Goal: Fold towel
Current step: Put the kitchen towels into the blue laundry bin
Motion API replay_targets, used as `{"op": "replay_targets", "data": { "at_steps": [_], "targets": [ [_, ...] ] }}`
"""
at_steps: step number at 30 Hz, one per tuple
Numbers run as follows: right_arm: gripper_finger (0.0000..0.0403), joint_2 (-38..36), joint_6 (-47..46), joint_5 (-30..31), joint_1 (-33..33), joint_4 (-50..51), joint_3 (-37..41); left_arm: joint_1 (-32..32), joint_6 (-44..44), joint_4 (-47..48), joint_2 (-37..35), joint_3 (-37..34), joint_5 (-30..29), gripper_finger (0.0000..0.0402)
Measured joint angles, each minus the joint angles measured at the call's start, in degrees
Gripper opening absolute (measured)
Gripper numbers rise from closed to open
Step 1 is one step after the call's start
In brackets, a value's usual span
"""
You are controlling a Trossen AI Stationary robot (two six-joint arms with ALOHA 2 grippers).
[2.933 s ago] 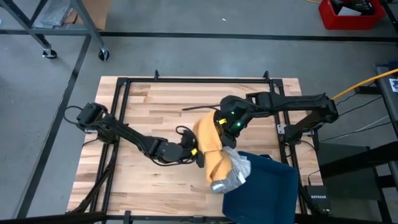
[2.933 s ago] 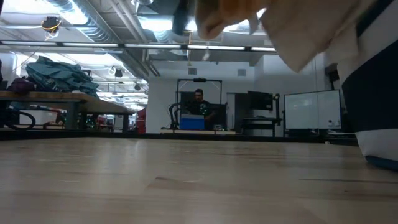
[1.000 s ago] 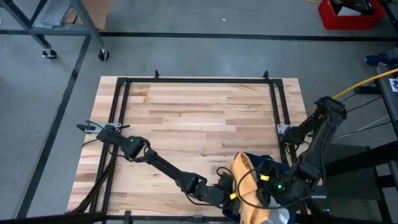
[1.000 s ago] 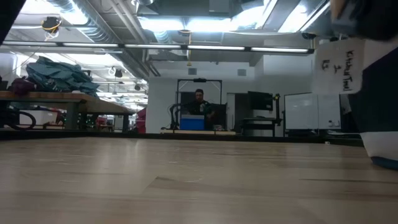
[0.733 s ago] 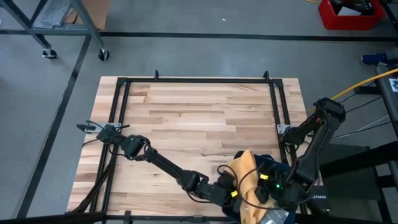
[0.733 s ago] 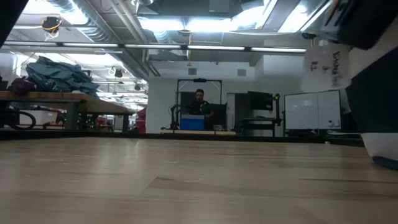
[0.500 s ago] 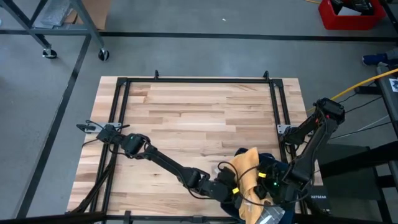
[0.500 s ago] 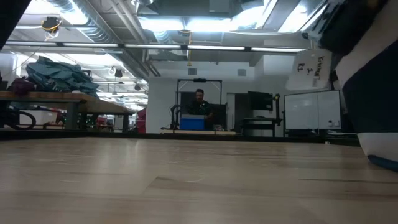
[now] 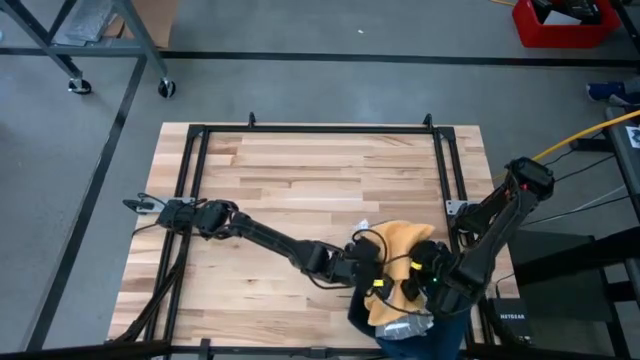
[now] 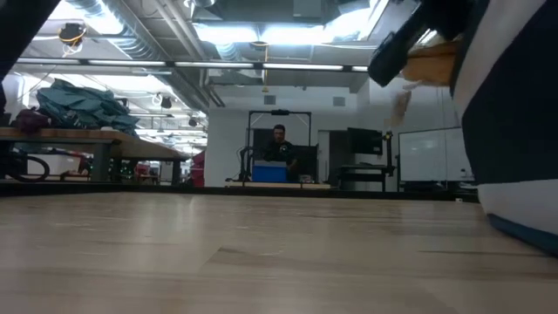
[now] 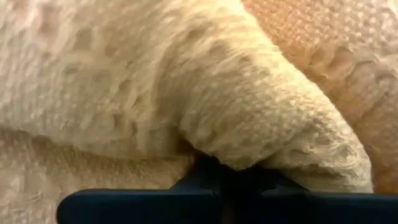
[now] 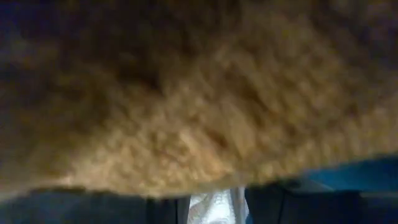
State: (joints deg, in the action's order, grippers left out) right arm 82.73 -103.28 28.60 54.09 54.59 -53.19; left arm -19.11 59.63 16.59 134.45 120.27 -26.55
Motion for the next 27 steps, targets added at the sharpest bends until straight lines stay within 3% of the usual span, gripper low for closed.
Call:
{"op": "replay_targets", "data": {
  "at_steps": [4,8,14,20,27],
  "targets": [
    [0.0121,-0.1,4.1,-8.1,-2.1,-13.6,3.5,0.3,0.2,0.7,0.1,-0.2,7.2,0.0008],
    [0.0122,-0.1,6.9,-10.2,-0.8,-27.4,7.0,-0.6,0.3,3.9,0.1,-0.1,10.3,0.0008],
    [0.0122,-0.1,7.5,-8.7,-0.6,-28.0,10.9,1.0,-4.0,9.5,0.0,0.1,10.0,0.0008],
    [0.0122,-0.3,8.2,-11.7,-6.2,-28.5,16.5,5.2,-6.1,12.8,-0.1,0.1,10.0,0.0008],
    [0.0122,-0.8,21.3,-12.4,-14.5,-29.0,17.8,9.7,-12.5,16.2,-0.6,0.0,9.9,0.0008]
  ]
}}
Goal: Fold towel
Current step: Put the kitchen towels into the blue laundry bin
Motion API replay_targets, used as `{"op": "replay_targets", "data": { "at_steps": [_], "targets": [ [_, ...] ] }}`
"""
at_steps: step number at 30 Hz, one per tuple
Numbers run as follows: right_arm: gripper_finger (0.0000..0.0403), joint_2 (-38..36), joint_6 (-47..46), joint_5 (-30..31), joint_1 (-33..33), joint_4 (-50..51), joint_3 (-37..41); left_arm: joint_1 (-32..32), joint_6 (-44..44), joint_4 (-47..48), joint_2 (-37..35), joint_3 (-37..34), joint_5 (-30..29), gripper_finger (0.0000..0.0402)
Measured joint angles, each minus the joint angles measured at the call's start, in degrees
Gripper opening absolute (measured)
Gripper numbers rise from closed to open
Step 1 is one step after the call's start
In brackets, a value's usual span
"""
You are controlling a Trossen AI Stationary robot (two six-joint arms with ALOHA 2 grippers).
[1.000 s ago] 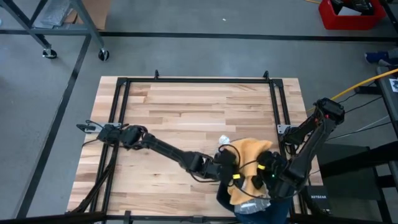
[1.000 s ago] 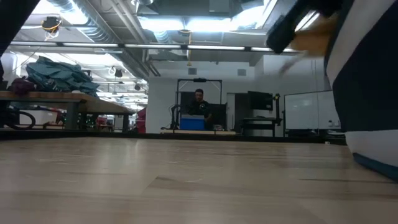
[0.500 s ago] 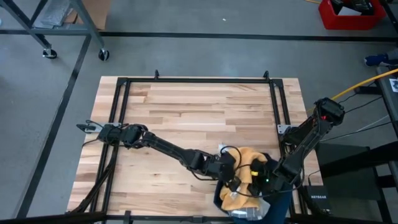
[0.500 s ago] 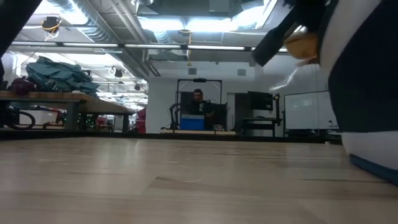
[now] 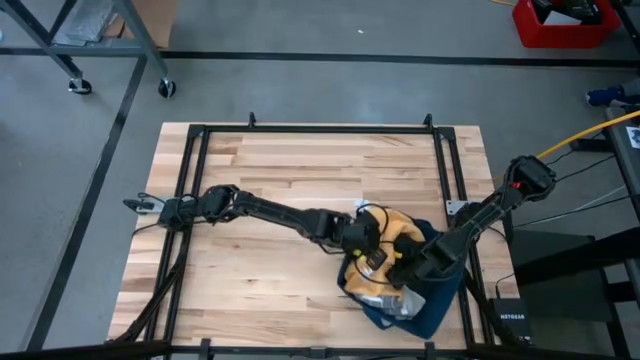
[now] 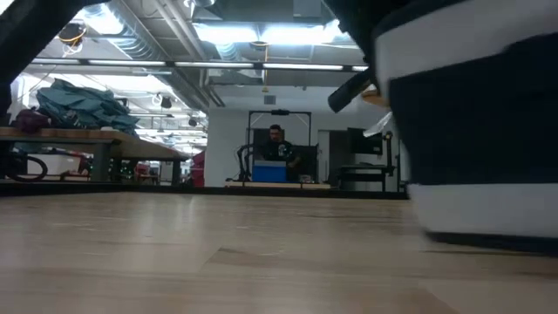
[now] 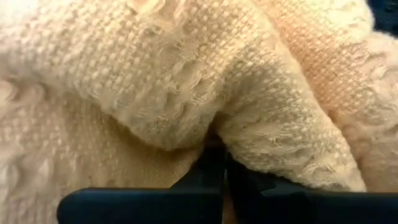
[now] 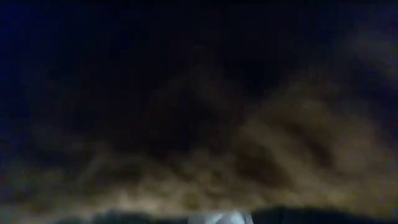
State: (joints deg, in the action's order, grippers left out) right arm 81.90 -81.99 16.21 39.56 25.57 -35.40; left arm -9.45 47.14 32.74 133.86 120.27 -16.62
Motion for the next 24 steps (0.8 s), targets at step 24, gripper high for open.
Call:
{"op": "replay_targets", "data": {
  "at_steps": [24],
  "targets": [
    [0.0122,-15.7,1.4,-6.5,2.8,18.9,0.2,-0.2,-11.4,5.7,-5.6,-0.2,-10.4,0.0008]
  ]
}}
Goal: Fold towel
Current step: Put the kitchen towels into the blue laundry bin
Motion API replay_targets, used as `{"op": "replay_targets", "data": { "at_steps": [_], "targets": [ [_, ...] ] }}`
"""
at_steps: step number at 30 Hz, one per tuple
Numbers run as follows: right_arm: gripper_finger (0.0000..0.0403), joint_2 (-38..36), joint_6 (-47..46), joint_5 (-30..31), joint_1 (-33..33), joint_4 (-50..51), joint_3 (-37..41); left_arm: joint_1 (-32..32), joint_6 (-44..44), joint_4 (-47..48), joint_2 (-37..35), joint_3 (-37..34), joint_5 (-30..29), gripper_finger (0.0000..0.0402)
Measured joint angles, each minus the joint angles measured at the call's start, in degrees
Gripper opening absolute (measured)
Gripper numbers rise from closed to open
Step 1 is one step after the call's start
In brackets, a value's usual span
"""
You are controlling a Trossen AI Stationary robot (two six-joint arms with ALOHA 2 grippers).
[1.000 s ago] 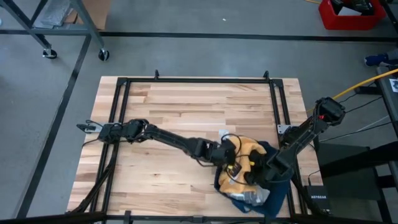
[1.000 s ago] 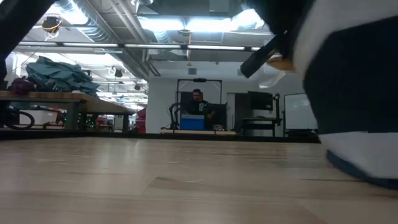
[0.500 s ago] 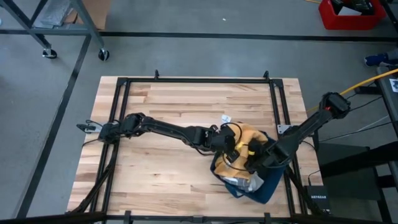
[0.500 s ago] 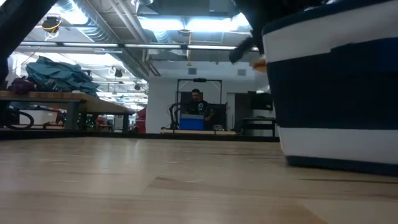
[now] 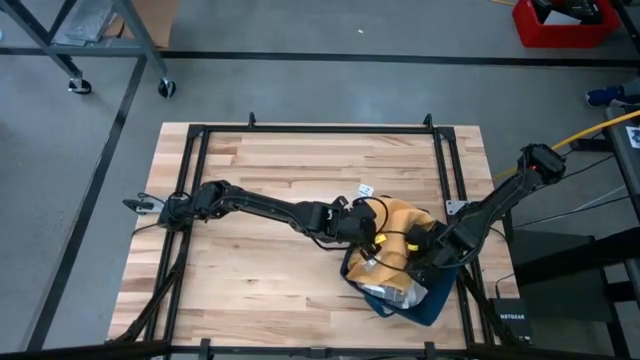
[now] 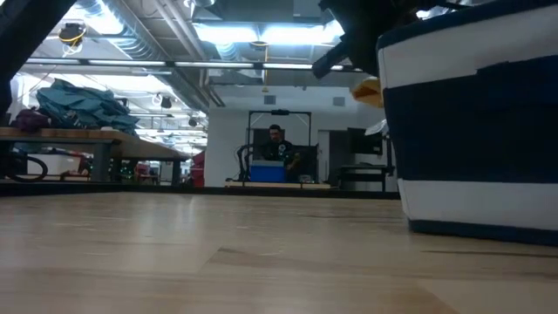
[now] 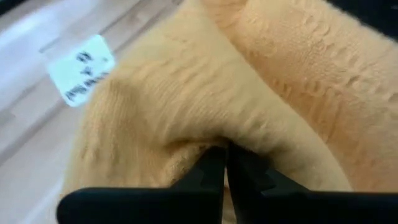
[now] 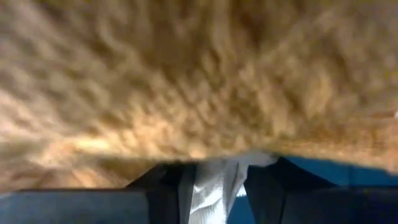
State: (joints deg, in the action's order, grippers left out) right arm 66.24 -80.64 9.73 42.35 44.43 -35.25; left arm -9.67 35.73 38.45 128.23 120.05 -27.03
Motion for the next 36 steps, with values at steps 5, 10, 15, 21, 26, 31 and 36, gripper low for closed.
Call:
{"op": "replay_targets", "data": {
  "at_steps": [5,10,15,21,26,31,36],
  "targets": [
    [0.0122,-0.2,-0.7,-3.9,0.0,9.8,-0.2,0.0,-2.2,0.8,-1.3,0.0,-1.6,0.0008],
    [0.0122,-0.2,0.2,-6.2,0.1,16.7,-2.6,0.0,-3.6,0.9,-1.4,0.0,-3.1,0.0008],
    [0.0122,-0.2,5.1,-7.7,0.0,18.9,-5.8,-0.2,-5.2,1.0,-1.4,0.0,-3.2,0.0008],
    [0.0122,-0.2,10.5,-10.0,0.0,21.4,-9.0,-0.7,-7.1,0.8,-2.5,0.1,-0.7,0.0008],
    [0.0122,-0.2,10.5,-5.6,0.0,19.2,-9.8,-1.7,-5.5,-1.6,-2.3,0.0,1.2,0.0008],
    [0.0122,-0.2,10.5,-3.3,0.0,16.6,-9.8,-2.7,-11.1,-3.6,-2.3,0.0,2.5,0.0008],
    [0.0122,-0.2,10.5,-2.9,0.0,16.9,-9.8,-3.7,-16.6,-3.4,-2.3,0.0,3.4,0.0008]
  ]
}}
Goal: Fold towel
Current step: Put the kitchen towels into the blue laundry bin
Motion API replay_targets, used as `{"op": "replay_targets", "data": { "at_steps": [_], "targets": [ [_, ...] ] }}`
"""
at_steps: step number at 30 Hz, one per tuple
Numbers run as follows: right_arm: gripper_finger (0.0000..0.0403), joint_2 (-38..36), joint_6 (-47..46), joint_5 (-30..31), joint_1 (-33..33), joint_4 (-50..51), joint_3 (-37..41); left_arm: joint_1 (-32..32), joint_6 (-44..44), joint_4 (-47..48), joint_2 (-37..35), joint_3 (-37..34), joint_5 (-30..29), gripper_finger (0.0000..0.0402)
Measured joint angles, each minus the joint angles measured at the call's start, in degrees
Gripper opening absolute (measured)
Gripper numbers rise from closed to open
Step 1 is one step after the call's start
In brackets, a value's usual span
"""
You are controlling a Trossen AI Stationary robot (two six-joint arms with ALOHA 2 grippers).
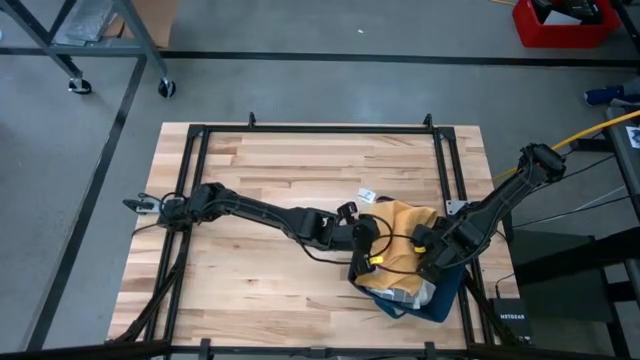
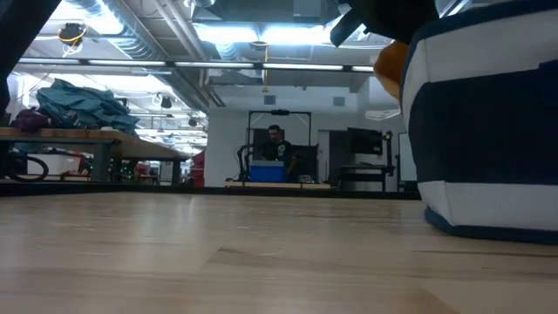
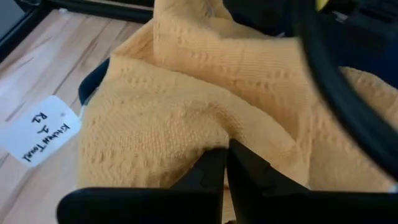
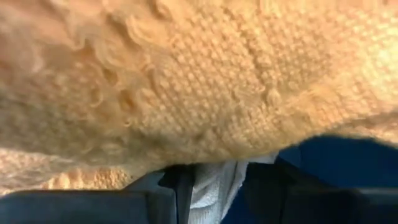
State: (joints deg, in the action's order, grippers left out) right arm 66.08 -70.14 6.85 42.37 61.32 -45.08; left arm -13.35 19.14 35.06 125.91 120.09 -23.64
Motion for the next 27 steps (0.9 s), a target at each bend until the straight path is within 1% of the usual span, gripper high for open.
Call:
{"op": "replay_targets", "data": {
  "at_steps": [8,14,16,18,21,24,27],
  "targets": [
    [0.0122,0.0,0.0,0.1,0.0,-0.3,0.0,-0.2,2.9,0.6,0.0,0.0,-0.3,0.0008],
    [0.0122,0.1,0.0,-0.5,0.0,-0.2,0.0,-0.1,1.7,1.8,0.1,0.0,-1.2,0.0008],
    [0.0122,0.5,0.0,-2.3,0.0,-0.2,0.0,0.1,1.7,2.0,0.1,0.0,-1.3,0.0008],
    [0.0122,1.0,0.0,-5.9,0.0,-0.3,0.4,0.3,0.6,2.2,0.1,0.0,-1.3,0.0008],
    [0.0132,2.8,0.1,-11.7,0.0,-0.4,1.5,0.5,-3.8,3.1,0.1,0.0,-1.4,0.0008],
    [0.0156,5.2,0.3,-15.1,0.0,-0.2,2.2,0.7,-6.3,3.5,0.1,0.0,-1.4,0.0008],
    [0.0189,7.8,1.7,-14.9,0.0,0.1,2.3,0.8,-7.9,3.7,0.1,0.0,-1.5,0.0008]
  ]
}}
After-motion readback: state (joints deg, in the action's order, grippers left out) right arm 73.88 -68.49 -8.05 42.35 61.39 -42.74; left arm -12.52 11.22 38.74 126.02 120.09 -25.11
